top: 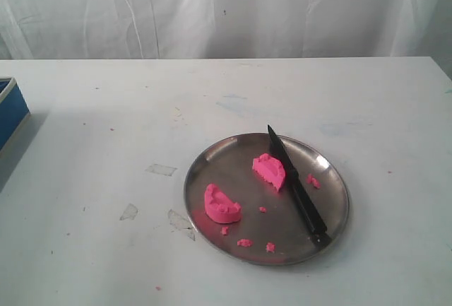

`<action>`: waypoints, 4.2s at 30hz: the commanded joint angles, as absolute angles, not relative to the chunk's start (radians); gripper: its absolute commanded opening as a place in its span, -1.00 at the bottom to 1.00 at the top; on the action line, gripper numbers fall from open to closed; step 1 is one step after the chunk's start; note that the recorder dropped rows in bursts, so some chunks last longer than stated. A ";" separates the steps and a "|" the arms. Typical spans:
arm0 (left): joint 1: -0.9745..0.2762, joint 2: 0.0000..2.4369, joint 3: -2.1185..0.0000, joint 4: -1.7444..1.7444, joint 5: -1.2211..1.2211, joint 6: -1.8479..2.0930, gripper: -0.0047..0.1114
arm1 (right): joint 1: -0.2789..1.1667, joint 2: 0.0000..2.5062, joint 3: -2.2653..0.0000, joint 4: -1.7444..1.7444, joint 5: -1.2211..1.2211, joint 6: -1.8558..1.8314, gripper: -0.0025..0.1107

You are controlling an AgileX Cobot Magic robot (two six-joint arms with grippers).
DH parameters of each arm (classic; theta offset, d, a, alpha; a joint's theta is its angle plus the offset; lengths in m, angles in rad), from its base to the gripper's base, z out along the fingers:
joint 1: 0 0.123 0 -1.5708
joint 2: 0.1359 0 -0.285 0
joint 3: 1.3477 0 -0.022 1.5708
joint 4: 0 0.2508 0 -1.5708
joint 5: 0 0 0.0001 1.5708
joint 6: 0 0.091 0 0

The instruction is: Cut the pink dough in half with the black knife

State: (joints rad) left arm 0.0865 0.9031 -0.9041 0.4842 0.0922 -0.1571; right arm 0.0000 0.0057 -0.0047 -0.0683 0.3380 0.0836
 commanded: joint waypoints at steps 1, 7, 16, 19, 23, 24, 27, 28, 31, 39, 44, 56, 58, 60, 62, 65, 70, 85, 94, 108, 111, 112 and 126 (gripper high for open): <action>0.290 0.733 -0.898 0.491 0.082 -0.156 -0.92 | 0.000 0.000 0.000 -0.079 0.335 0.074 -0.96; 0.347 0.544 -0.898 0.503 0.080 -0.153 -0.92 | 0.000 0.000 0.000 -0.079 0.335 0.074 -0.96; 0.321 0.415 -0.898 0.491 0.000 -0.161 -0.92 | 0.000 0.000 0.000 -0.079 0.337 0.074 -0.96; 0.244 0.431 -0.896 0.491 0.000 -0.158 -0.92 | 0.000 0.000 0.000 -0.078 0.337 0.074 -0.96; 0.192 0.501 -0.857 0.470 -0.013 -0.289 -0.92 | 0.000 0.000 0.000 -0.078 0.337 0.074 -0.96; 0.173 0.503 -0.806 0.470 -0.013 -0.350 -0.92 | 0.000 0.000 0.000 -0.078 0.337 0.074 -0.96; 0.124 0.497 -0.672 0.470 -0.052 -0.455 -0.92 | 0.000 0.000 0.000 -0.078 0.337 0.074 -0.96; 0.101 0.497 -0.602 0.470 -0.066 -0.507 -0.92 | 0.000 0.000 0.000 -0.078 0.337 0.074 -0.96; 0.076 0.485 -0.438 0.470 -0.041 -0.573 -0.92 | 0.000 0.000 0.000 -0.078 0.337 0.074 -0.96; 0.076 0.286 -0.130 0.465 0.129 -0.759 -0.92 | 0.000 0.000 0.000 -0.078 0.337 0.074 -0.96; 0.076 0.163 -0.039 0.465 0.141 -0.759 -0.92 | 0.000 0.000 0.000 -0.078 0.337 0.074 -0.96; 0.076 0.095 0.000 0.465 0.150 -0.691 -0.92 | 0.000 0.000 0.000 -0.078 0.337 0.074 -0.96; 0.076 0.090 0.000 0.467 0.133 -0.637 -0.92 | 0.000 0.000 0.000 -0.078 0.337 0.074 -0.96; 0.078 0.065 0.000 0.437 0.128 -0.565 -0.92 | 0.000 0.000 0.000 -0.078 0.337 0.074 -0.96; 0.078 0.030 0.000 0.234 0.221 -0.392 -0.92 | 0.000 0.000 0.000 -0.078 0.337 0.074 -0.96; 0.097 0.000 0.000 0.042 0.308 -0.167 -0.92 | 0.000 0.000 0.000 -0.078 0.337 0.074 -0.96; 0.153 0.000 0.000 0.031 0.308 0.043 -0.92 | 0.000 0.000 0.000 -0.077 0.335 0.074 -0.96; 0.155 0.000 0.000 0.031 0.305 0.052 -0.92 | 0.000 0.000 0.000 -0.077 0.335 0.074 -0.96; 0.155 0.000 0.000 0.031 0.305 0.052 -0.92 | 0.000 0.000 0.000 -0.077 0.335 0.074 -0.96; 0.155 0.000 0.000 0.031 0.305 0.052 -0.92 | 0.000 0.000 0.000 -0.077 0.335 0.074 -0.96; 0.155 0.000 0.000 0.031 0.305 0.052 -0.92 | 0.000 0.000 0.000 -0.077 0.335 0.074 -0.96; 0.155 0.000 0.000 0.031 0.305 0.052 -0.92 | 0.000 0.000 0.000 -0.077 0.335 0.074 -0.96; 0.155 0.000 0.000 0.031 0.305 0.052 -0.92 | 0.000 0.000 0.000 -0.077 0.335 0.074 -0.96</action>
